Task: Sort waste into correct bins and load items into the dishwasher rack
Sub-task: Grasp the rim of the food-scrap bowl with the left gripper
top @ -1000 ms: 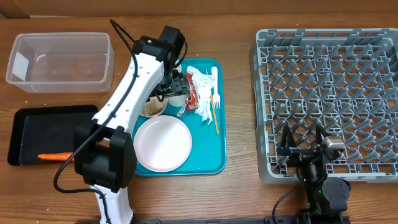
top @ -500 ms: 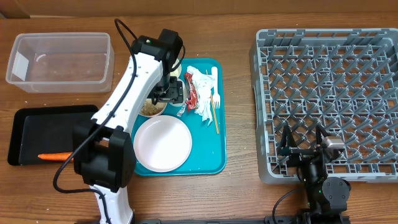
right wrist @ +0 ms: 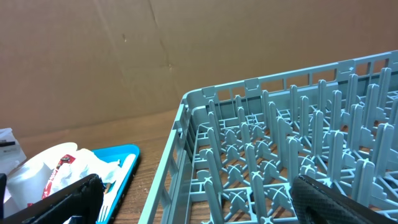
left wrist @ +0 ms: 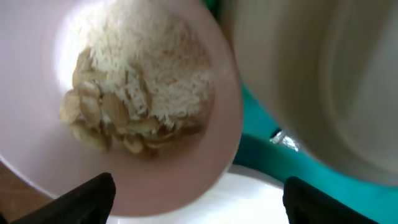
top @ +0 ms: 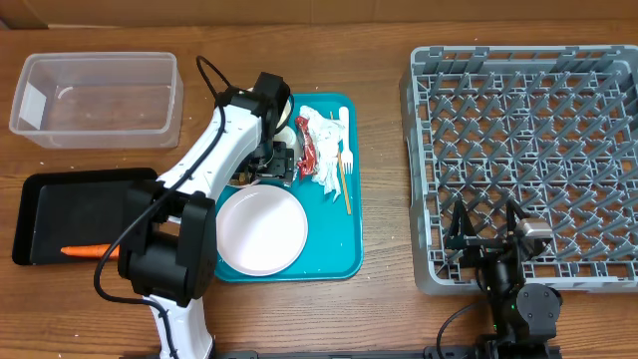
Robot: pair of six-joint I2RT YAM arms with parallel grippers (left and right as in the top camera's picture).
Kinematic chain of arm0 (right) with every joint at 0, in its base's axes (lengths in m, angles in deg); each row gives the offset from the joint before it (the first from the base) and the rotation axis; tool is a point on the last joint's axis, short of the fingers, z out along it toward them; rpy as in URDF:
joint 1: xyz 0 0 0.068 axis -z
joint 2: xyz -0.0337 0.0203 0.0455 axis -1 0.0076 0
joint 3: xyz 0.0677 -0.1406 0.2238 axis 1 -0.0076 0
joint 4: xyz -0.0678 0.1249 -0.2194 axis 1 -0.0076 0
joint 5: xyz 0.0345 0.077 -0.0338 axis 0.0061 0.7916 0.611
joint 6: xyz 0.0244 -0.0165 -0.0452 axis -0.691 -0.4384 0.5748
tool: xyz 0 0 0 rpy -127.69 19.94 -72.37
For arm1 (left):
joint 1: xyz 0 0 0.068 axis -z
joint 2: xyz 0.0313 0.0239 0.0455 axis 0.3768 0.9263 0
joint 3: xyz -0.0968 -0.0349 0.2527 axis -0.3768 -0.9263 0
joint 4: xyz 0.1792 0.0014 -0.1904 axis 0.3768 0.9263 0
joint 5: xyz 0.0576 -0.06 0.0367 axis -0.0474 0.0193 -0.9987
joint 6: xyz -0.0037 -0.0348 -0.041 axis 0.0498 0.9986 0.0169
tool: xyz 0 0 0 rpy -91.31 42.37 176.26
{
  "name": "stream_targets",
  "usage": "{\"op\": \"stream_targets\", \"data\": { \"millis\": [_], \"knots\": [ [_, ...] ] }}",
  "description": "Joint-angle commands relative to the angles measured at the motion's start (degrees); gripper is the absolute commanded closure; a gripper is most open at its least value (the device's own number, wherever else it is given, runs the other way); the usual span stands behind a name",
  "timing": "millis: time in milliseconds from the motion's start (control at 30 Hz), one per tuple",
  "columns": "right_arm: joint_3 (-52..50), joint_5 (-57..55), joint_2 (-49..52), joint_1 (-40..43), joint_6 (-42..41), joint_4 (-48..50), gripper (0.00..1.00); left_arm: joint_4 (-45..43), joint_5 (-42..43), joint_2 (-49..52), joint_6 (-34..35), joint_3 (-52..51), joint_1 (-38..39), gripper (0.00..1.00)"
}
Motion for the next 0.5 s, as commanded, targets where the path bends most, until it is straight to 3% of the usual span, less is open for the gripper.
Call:
{"op": "stream_targets", "data": {
  "millis": [0, 67, 200, 400, 467],
  "knots": [
    [-0.59, -0.13, -0.46, 0.22, 0.24, 0.44, 0.0, -0.48, 0.22, 0.2, -5.38, -0.98, -0.42, 0.12],
    [-0.59, -0.13, -0.46, 0.22, 0.22, 0.44, 0.0, -0.96, 0.57, 0.2, -7.08, -1.07, -0.42, 0.12],
    [-0.59, -0.13, -0.46, 0.22, 0.24, 0.44, 0.0, -2.47, -1.66, 0.2, -7.69, -1.16, -0.42, 0.35],
    [-0.59, -0.13, -0.46, 0.22, 0.22, 0.44, 0.0, -3.91, -2.25, 0.5, -10.16, -1.6, -0.33, 0.36],
    [-0.59, -0.13, -0.46, 0.22, 0.24, 0.44, 0.0, -4.07, -2.25, 0.59, -10.27, -2.01, -0.28, 0.42]
  ]
}}
